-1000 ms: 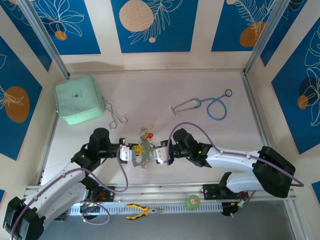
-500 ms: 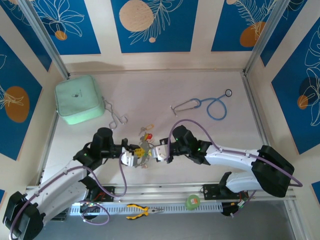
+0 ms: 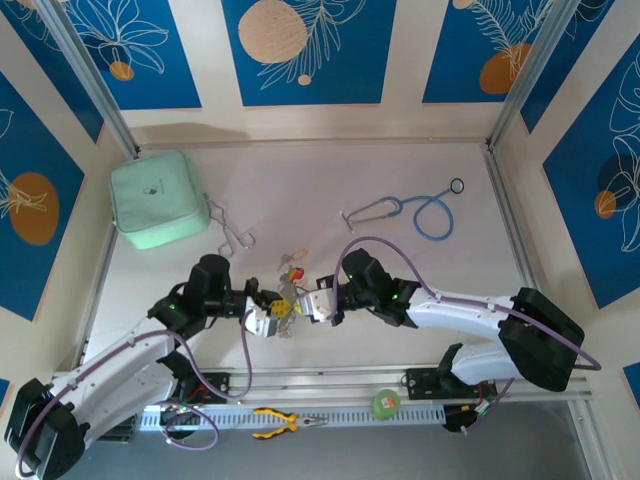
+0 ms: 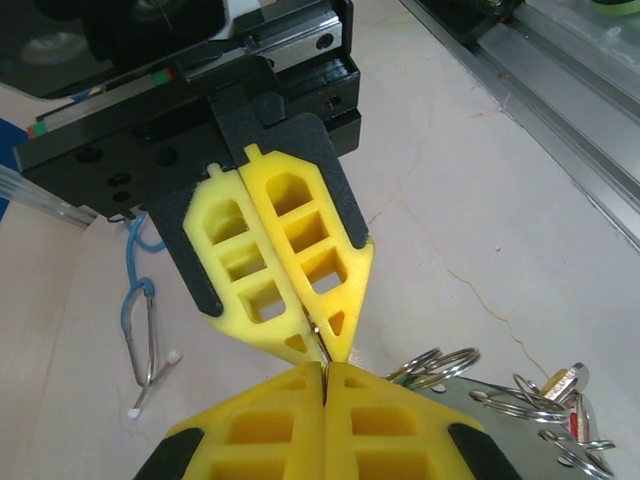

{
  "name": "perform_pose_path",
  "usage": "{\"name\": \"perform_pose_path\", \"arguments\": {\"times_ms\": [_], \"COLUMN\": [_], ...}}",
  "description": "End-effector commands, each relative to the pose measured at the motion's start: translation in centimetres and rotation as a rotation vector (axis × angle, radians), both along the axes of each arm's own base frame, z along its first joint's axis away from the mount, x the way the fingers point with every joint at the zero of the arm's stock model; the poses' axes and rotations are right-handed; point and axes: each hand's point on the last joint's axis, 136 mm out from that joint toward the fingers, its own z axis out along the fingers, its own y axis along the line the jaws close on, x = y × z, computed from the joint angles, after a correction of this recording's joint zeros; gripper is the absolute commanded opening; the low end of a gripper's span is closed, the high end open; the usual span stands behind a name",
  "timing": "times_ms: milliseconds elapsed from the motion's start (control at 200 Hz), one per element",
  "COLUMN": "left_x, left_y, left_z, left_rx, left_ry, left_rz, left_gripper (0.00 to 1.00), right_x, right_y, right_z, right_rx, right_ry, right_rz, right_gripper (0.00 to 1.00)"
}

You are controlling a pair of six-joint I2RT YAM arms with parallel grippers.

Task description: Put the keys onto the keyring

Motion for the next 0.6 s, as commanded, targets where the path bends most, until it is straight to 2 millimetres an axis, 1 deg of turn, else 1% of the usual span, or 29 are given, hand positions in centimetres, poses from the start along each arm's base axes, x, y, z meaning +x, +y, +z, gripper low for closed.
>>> {"name": "perform_pose_path", "arguments": {"times_ms": [0, 590], "left_x": [-0.4, -0.5], "left_y": [-0.1, 0.5], "left_z": [0.6, -0.8], "left_rx": [0.011, 0.071], "left_ry": [-0.035, -0.074], "left_rz": [-0.036, -0.031], "left_gripper": [0.00, 0.00], "right_x": [0.0, 0.2], "right_y": [0.6, 0.5], "right_z": [1.4, 1.5], "right_rx": [0.035, 0.043], "right_ry": [-0.013, -0.001], "right_rz": [0.027, 0.009], "right_gripper": [0.00, 0.00]}}
